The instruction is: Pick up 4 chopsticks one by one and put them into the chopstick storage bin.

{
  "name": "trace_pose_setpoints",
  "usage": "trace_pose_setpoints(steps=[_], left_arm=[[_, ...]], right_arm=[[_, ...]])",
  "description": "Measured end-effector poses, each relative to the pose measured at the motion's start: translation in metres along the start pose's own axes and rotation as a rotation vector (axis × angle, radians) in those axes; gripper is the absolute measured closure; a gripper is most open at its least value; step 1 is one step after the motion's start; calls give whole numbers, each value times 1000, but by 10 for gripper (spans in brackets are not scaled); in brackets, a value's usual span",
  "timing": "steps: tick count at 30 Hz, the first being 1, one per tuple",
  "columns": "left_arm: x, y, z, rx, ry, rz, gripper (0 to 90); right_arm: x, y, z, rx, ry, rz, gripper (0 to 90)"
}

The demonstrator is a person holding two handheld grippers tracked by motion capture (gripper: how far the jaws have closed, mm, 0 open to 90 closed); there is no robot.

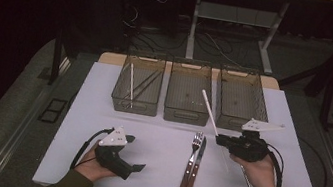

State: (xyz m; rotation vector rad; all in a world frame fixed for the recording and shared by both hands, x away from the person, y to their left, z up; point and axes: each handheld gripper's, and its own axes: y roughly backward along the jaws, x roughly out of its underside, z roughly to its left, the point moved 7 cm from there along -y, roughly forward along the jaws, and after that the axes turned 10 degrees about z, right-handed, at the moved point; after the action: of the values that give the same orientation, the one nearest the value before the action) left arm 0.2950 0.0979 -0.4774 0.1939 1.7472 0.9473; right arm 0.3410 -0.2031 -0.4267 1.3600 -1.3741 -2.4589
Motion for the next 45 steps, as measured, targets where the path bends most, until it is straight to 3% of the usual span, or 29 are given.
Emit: trace_pose_setpoints(steps=[21, 36, 45], left_arm=[[0, 1, 0, 1, -2, 1, 0], [0, 1, 0, 0, -8, -1, 0], [0, 0, 0, 4, -8, 4, 0]], right_arm=[[-42, -30, 22, -41, 11, -32, 854], [-82, -52, 34, -33, 3, -42, 854], [-110, -66, 34, -4, 8, -54, 854]])
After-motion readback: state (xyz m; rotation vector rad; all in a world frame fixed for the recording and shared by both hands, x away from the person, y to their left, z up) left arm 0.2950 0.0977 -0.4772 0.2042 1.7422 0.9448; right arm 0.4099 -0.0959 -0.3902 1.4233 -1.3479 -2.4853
